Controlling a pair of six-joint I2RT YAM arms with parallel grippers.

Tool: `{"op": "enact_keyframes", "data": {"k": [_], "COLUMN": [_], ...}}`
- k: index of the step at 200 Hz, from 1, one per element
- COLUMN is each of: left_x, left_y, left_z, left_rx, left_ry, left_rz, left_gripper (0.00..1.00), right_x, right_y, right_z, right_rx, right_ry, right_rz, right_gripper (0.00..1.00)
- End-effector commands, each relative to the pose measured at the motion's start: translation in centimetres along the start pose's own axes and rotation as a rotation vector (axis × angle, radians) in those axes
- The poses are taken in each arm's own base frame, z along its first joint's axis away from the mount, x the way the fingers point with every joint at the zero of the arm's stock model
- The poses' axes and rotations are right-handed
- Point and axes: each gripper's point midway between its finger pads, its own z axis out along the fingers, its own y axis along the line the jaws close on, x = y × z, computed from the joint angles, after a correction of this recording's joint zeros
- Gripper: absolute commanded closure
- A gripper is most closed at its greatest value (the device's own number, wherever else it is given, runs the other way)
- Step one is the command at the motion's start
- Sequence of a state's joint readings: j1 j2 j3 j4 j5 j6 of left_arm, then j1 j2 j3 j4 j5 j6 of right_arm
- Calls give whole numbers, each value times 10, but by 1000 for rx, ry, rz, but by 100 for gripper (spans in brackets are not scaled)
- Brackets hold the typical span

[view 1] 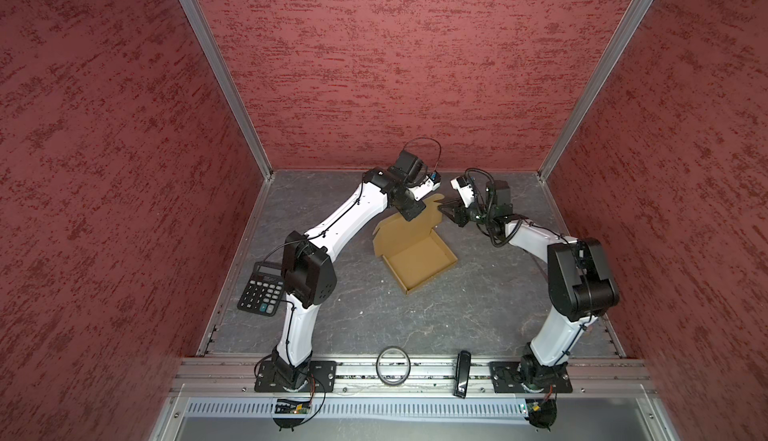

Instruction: Fold the paper box

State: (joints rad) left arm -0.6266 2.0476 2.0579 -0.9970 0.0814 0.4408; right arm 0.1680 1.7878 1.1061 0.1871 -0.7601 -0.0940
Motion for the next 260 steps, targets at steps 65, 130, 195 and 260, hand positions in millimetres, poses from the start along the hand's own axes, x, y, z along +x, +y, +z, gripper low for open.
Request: {"op": "enact_keyframes", "data": {"k": [65, 130, 195, 260], "left_x": [-4, 0, -2, -3], "left_y": [-2, -4, -2, -1], "left_z": [1, 1, 4, 5], "left_rx": [18, 23, 20, 18], "left_ry": [-32, -30, -33, -38], "left_rz": [-9, -4, -9, -13], "left_gripper": [90, 90, 90, 91], "right_x": [-13, -10, -9, -7], "right_y": [20, 12, 18, 20], "right_z": [-10, 4, 10, 12], "right_rx": [-5, -29, -101, -111], "right_ry": [-12, 21, 35, 48], "right_rz": [-55, -74, -67, -58], "right_gripper": [59, 48, 51, 59]}}
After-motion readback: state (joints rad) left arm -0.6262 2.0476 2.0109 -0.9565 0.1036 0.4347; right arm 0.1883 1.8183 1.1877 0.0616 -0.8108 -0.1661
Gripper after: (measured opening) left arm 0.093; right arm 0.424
